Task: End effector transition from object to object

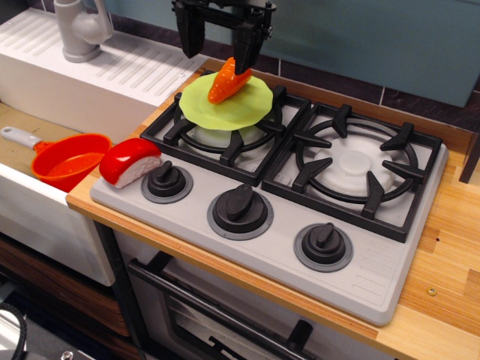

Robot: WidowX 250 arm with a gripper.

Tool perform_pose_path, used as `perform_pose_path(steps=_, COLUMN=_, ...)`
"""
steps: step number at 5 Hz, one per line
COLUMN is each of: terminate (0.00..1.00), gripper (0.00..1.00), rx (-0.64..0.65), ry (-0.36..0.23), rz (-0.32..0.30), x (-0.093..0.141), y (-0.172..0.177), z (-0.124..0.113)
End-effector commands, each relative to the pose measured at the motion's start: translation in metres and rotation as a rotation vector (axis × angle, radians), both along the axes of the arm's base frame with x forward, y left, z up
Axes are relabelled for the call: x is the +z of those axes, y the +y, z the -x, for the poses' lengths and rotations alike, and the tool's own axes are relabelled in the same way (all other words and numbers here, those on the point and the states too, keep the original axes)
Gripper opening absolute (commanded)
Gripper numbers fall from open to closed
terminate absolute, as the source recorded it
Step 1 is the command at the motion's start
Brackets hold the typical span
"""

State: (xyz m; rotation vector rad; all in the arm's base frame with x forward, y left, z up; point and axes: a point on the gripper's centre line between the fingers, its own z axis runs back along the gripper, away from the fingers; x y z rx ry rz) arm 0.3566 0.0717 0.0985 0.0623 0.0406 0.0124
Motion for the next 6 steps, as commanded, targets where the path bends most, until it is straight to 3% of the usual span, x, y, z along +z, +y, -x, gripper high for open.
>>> perform_pose_path(steps=1, terminate=0.00, gripper=1.00, rx=-0.044, ry=-0.104, rz=-0.017, x=0.003, y=0.039, z=0.020)
perform_pose_path(steps=6, terminate=0.00, gripper=1.00, rx=-0.030, ry=-0.193, rz=-0.019, x=-0.064, y=0.057, z=0.080)
